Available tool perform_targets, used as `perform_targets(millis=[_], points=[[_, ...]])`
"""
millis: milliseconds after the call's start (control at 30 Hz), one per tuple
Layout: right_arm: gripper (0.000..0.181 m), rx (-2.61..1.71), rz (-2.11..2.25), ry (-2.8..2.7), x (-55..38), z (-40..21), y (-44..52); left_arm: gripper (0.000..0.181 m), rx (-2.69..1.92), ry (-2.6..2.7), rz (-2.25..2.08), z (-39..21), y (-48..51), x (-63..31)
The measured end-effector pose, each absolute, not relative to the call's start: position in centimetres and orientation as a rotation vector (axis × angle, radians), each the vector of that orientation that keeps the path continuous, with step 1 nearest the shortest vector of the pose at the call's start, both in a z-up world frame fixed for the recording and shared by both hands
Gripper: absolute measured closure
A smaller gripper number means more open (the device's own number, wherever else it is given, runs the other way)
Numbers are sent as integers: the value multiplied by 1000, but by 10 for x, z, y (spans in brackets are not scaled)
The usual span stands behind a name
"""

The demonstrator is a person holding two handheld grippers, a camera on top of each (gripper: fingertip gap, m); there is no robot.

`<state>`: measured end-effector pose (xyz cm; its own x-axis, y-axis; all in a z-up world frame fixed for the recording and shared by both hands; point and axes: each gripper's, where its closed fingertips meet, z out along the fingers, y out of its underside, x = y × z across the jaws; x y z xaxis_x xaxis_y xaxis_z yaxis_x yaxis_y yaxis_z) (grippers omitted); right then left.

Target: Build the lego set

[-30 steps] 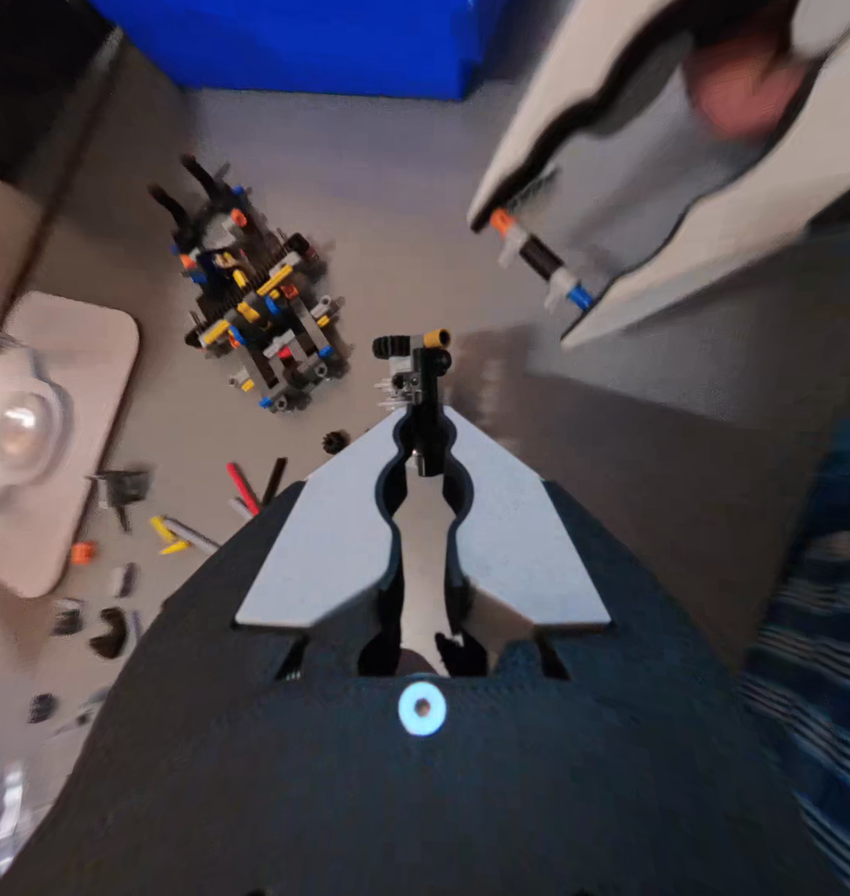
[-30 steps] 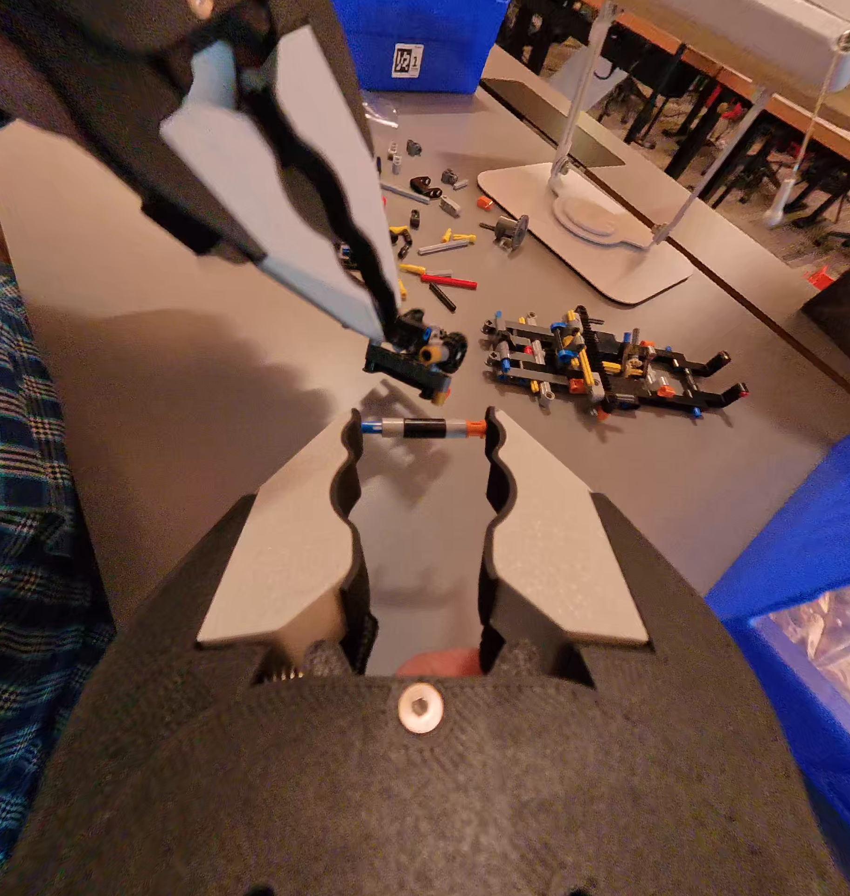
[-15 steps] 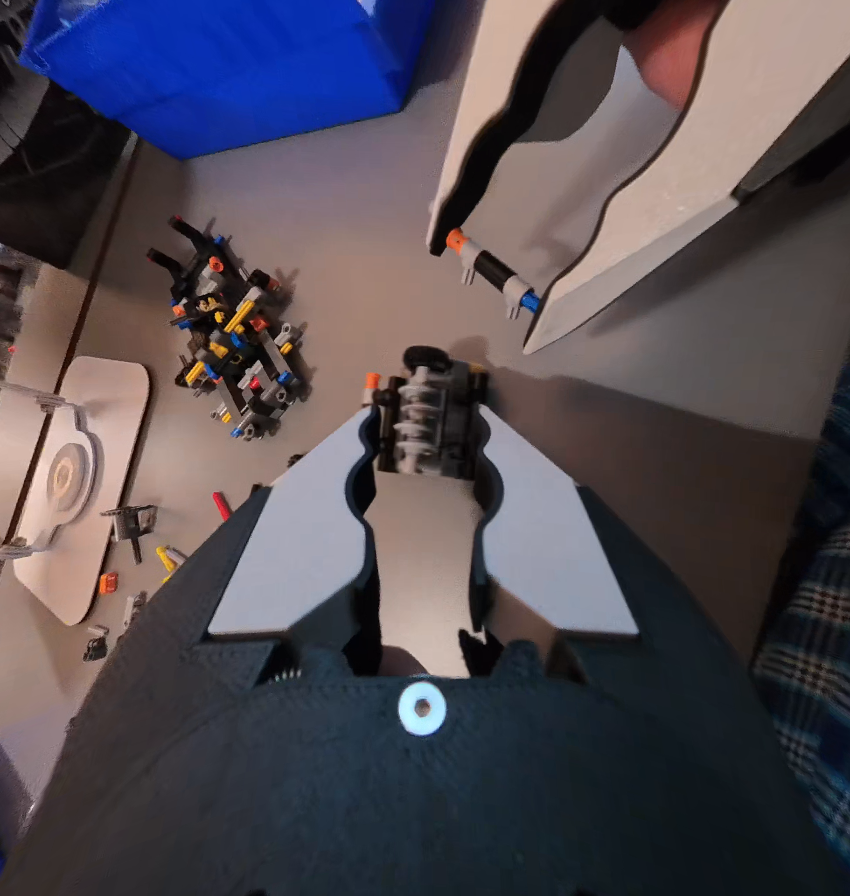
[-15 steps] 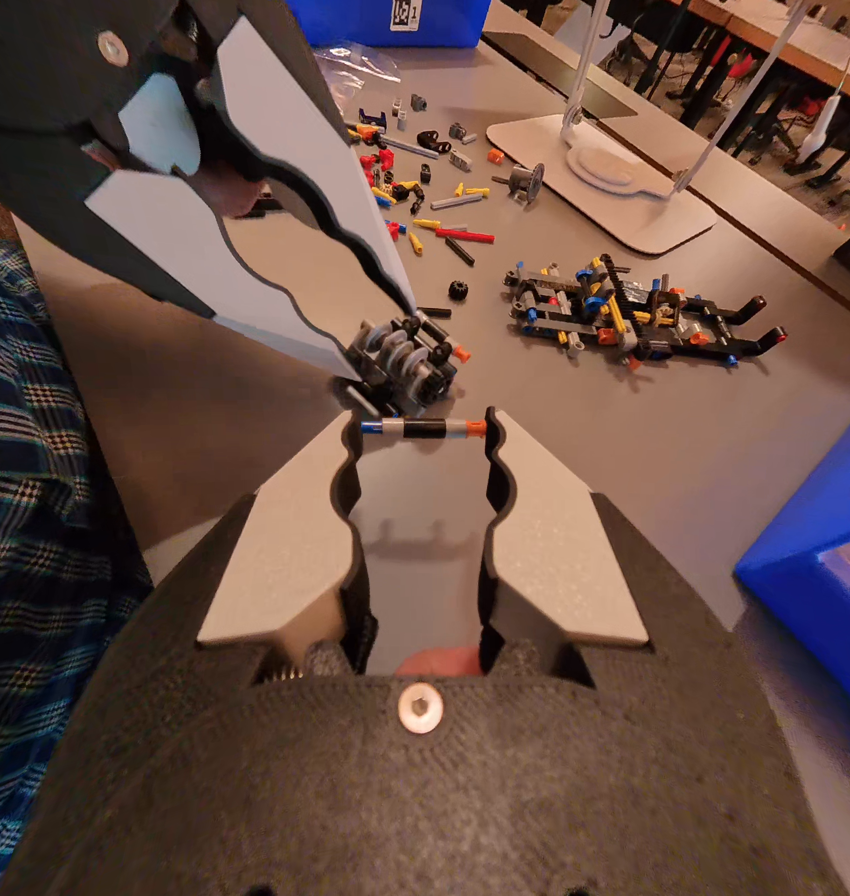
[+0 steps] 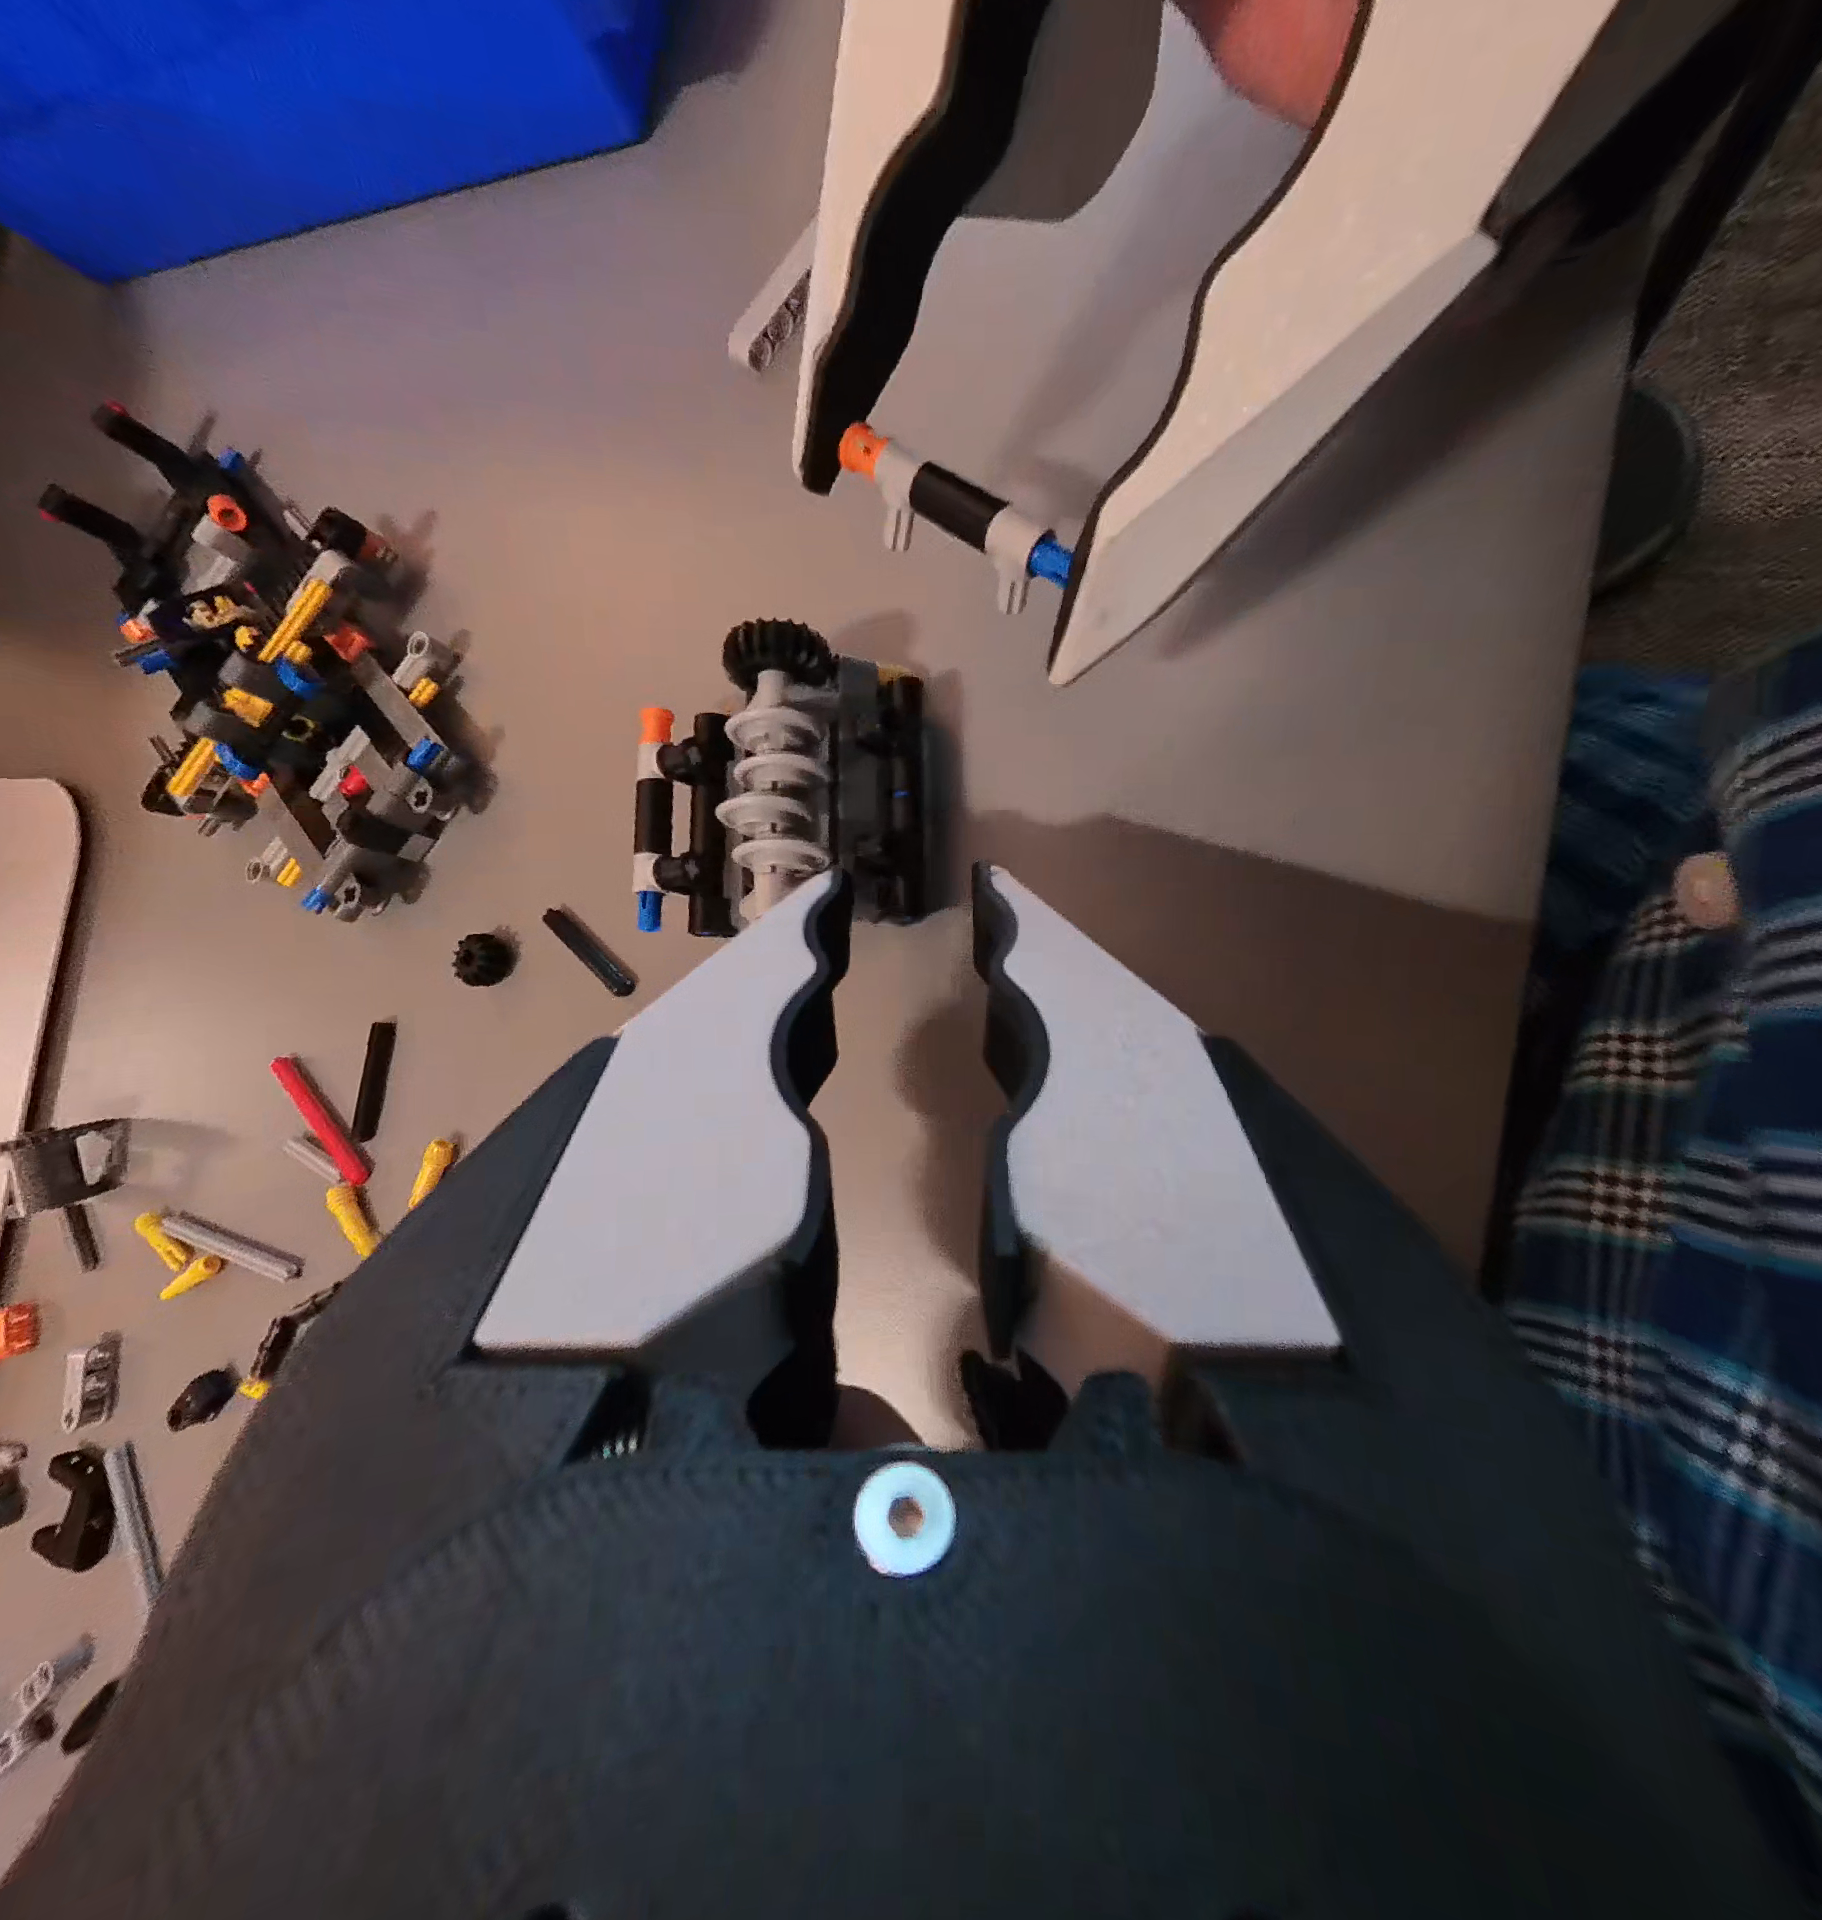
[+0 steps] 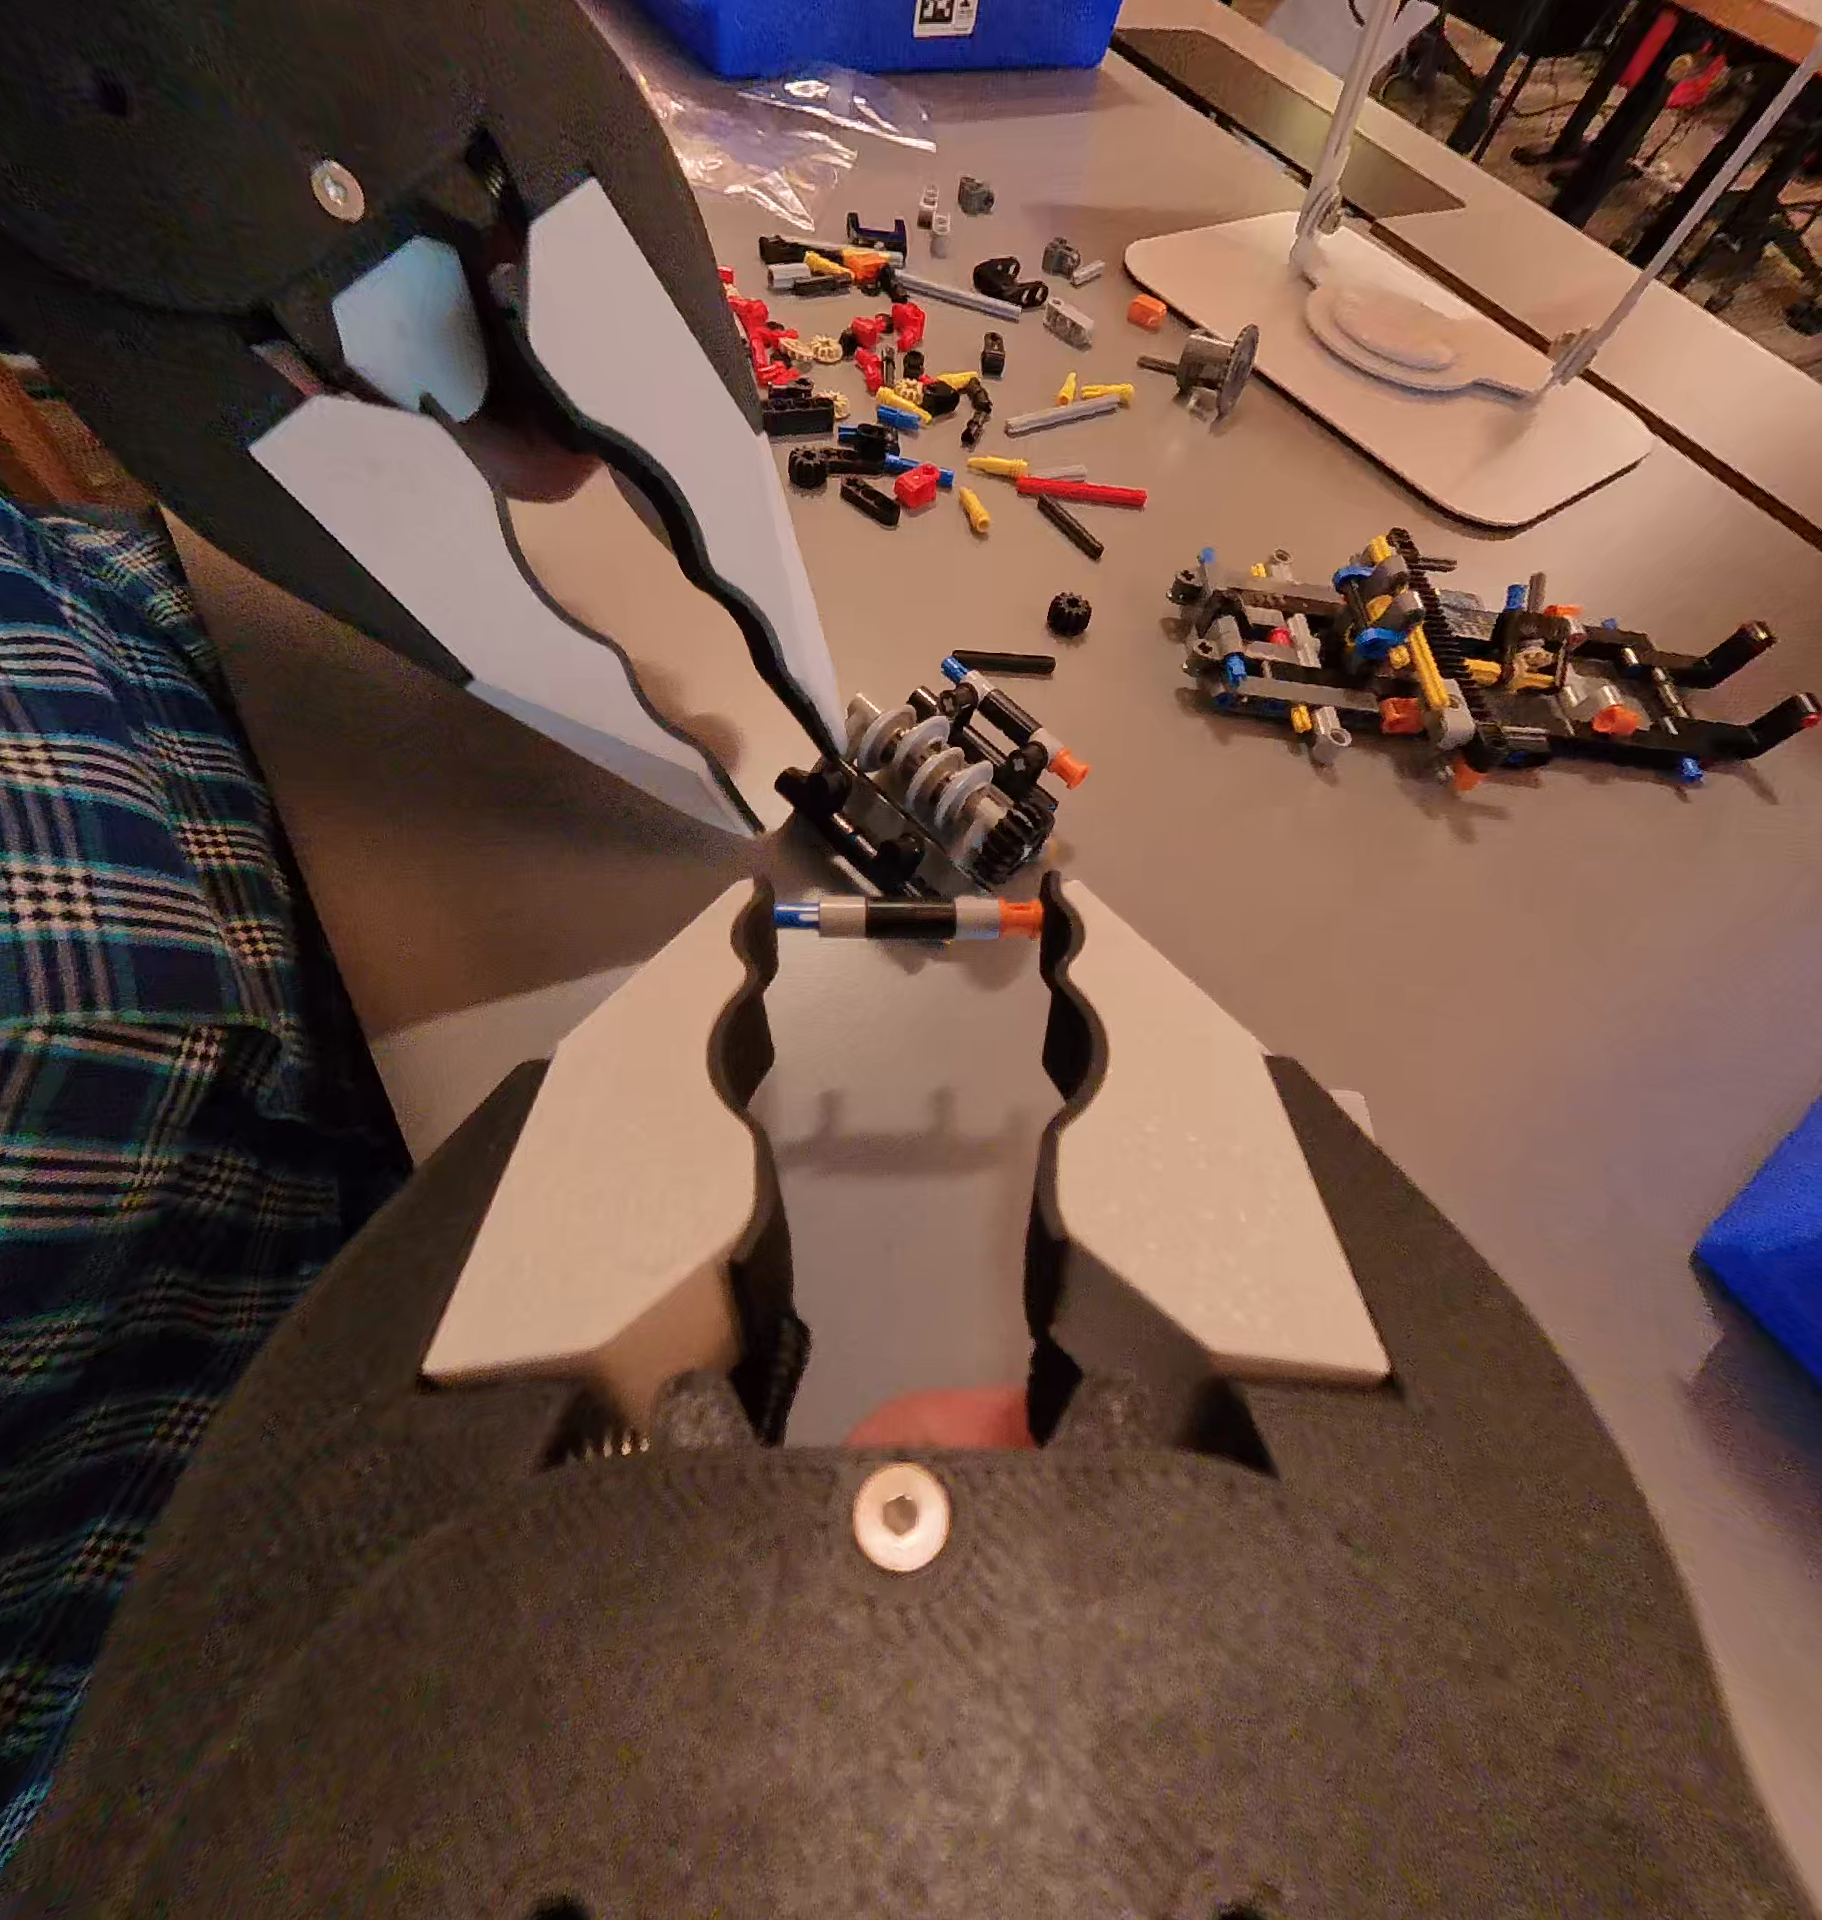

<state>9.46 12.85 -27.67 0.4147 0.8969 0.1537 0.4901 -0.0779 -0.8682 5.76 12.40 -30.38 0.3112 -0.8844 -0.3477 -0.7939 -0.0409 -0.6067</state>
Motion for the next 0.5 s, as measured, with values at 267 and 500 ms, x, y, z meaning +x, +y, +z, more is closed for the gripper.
perform_targets(millis=[267, 500], points=[[132, -1715, 543, -1191, 97, -274, 129, 153, -1854, 1311, -341, -287, 119, 78], [133, -1478, 671, -1106, 102, -232, 117, 154, -2010, 819, -1274, -245, 111, 93]])
